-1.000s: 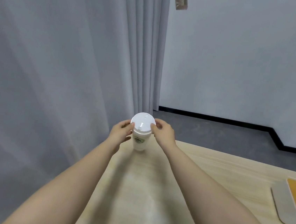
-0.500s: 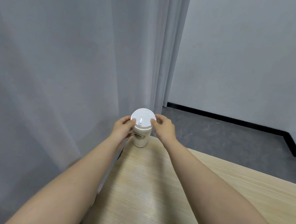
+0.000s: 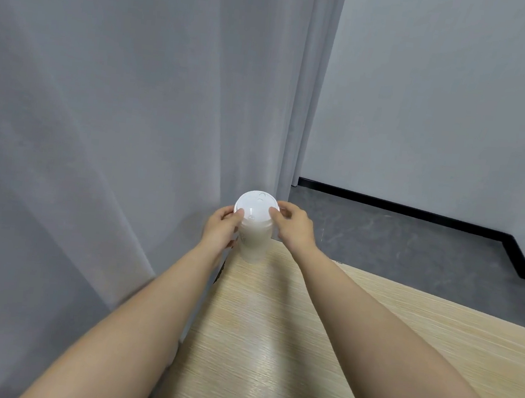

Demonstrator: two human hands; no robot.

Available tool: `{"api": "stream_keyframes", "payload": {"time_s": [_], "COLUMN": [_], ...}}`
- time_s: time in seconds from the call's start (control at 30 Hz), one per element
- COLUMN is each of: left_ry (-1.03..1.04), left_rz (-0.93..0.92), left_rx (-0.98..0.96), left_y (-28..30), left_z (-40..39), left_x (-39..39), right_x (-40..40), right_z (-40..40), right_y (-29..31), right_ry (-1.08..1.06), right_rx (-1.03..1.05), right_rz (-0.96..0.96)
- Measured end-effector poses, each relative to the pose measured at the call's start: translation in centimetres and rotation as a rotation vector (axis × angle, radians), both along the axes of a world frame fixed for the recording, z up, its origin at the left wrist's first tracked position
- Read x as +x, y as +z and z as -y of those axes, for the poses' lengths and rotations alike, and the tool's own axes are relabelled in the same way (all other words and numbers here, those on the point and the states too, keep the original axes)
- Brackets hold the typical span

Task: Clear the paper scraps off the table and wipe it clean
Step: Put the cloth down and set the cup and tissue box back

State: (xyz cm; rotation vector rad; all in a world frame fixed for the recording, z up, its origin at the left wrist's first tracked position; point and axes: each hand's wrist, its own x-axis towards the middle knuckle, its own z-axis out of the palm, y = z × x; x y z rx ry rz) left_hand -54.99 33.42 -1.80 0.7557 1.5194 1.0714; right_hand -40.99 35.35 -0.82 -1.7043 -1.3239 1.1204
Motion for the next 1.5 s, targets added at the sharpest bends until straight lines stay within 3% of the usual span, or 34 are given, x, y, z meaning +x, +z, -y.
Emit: {"api": "stream_keyframes", "payload": {"time_s": [0.47,0.77,1.5], "left_ry": [-0.035,-0.159,-0.907], "left_rz": [-0.059,-0.419,-0.297], "left_rx": [-0.024,-0.060,0.254], "left_y": [0.4,-0.8,-0.8], "left_z": [1.1,6.2,26.6], "left_x": [-0.7,3.5,43.6], "right_x": [1.3,8.4,43.3], "right_z": [2.0,8.2,36.7], "right_y": [0.8,1.4,-0.9], "right_ry": [0.048,-0.054,-0.738], "right_rx": [-0.047,-0.019,0.103], "right_rz": [-0.004,0.043,0.073]}}
